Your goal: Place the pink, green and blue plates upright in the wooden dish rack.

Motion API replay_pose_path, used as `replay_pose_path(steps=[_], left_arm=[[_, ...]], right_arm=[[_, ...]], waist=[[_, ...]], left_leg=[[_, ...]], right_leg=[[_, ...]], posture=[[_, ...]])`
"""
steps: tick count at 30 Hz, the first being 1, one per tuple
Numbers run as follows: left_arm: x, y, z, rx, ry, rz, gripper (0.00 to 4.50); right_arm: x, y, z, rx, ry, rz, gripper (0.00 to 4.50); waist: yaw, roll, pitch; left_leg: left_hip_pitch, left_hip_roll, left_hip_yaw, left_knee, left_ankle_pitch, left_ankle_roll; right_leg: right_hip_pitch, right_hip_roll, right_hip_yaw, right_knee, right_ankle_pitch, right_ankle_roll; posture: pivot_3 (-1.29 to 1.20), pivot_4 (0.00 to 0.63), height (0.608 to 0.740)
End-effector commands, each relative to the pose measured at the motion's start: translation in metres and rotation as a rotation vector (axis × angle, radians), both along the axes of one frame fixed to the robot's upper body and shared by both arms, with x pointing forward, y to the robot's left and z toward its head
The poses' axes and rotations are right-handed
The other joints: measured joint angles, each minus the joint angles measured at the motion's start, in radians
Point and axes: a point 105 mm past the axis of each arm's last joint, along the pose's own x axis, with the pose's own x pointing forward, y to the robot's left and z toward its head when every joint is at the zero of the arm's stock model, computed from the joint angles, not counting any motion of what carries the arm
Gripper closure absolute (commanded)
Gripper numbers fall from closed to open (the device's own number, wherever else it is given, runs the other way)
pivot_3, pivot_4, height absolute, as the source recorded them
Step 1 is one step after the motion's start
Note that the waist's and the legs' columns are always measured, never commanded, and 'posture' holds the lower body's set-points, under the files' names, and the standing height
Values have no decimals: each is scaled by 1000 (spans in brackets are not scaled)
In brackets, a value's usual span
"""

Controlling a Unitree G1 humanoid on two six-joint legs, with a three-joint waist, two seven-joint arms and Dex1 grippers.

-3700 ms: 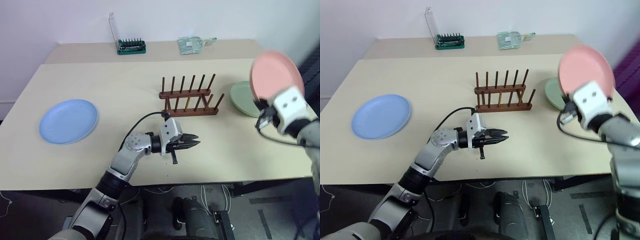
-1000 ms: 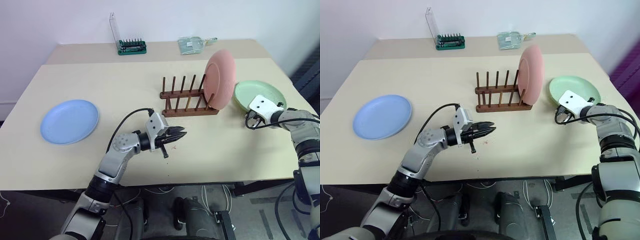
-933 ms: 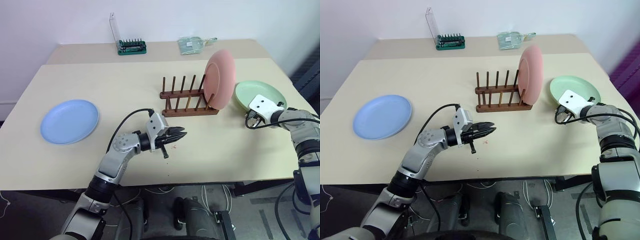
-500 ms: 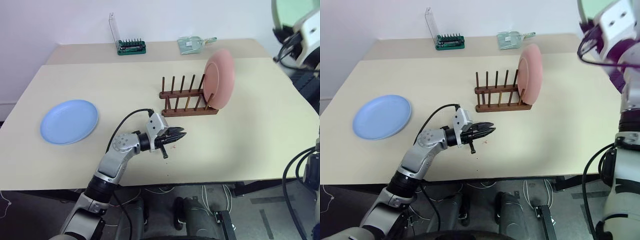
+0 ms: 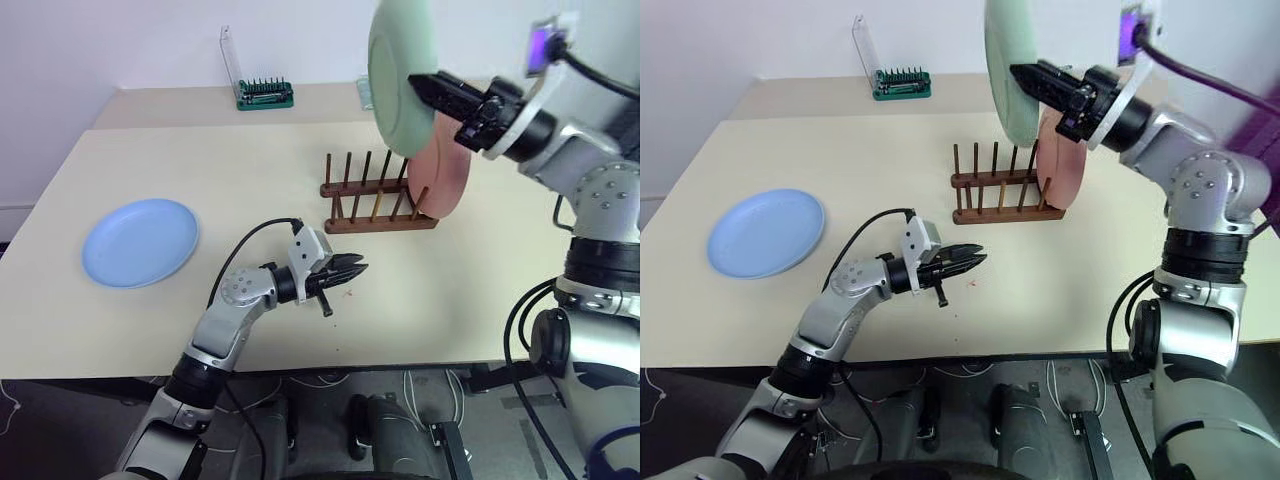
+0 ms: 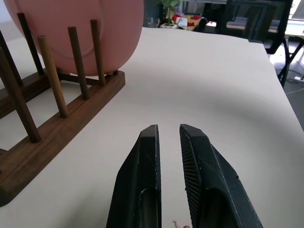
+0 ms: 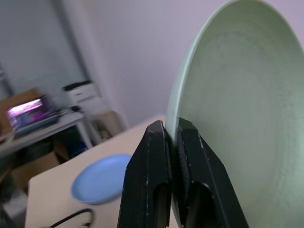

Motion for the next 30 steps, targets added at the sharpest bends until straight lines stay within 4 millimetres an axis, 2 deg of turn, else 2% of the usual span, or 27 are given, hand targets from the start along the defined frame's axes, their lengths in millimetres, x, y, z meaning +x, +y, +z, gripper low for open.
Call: replay_pose_path(steps=[1, 5, 12, 19, 22, 26, 30], left_arm=[[-4, -1, 10, -24, -36, -6, 3823], [-4, 0, 10, -24, -33, 0, 3823], [-5, -1, 9, -25, -31, -1, 3823], [-4, -2, 9, -26, -34, -3, 3823], [-4, -2, 9, -26, -34, -4, 3823], [-4, -2, 11, -27, -41, 0, 3823], [3, 4, 14, -31, -69, 50, 3823]], right_arm=[[3, -9, 13, 74, 19, -23, 4457], [10, -11, 8, 128, 107, -28, 4457], [8, -4, 9, 150, 131, -25, 4457], [-3, 2, 32, 172, 44, -15, 4457], [-5, 3, 36, 180, 38, -17, 4457], [-6, 6, 32, 184, 50, -8, 4457], [-2, 8, 18, 192, 108, -11, 4457]], waist=[[-1, 0, 0], [-2, 0, 0], [-4, 0, 0], [-4, 0, 0], [-3, 0, 0], [-2, 0, 0], [-3, 0, 0]], left_leg=[[-1, 0, 0, 0, 0, 0], [-4, 0, 1, 0, 0, 0], [-4, 1, 1, 0, 0, 0], [-6, 1, 1, 0, 0, 0], [-6, 1, 1, 0, 0, 0], [-6, 1, 1, 0, 0, 0], [-6, 1, 1, 0, 0, 0]], right_leg=[[-1, 0, 0, 0, 0, 0], [-5, 1, 0, 2, 1, -1], [-7, 2, 1, 2, 0, 0], [-9, 3, 1, 2, 0, 0], [-9, 3, 1, 2, 0, 0], [-8, 2, 1, 2, 0, 0], [-8, 2, 1, 2, 0, 0]], posture=[[0, 150, 730], [0, 150, 730], [0, 150, 730], [0, 150, 730], [0, 150, 730], [0, 150, 730], [0, 150, 730]])
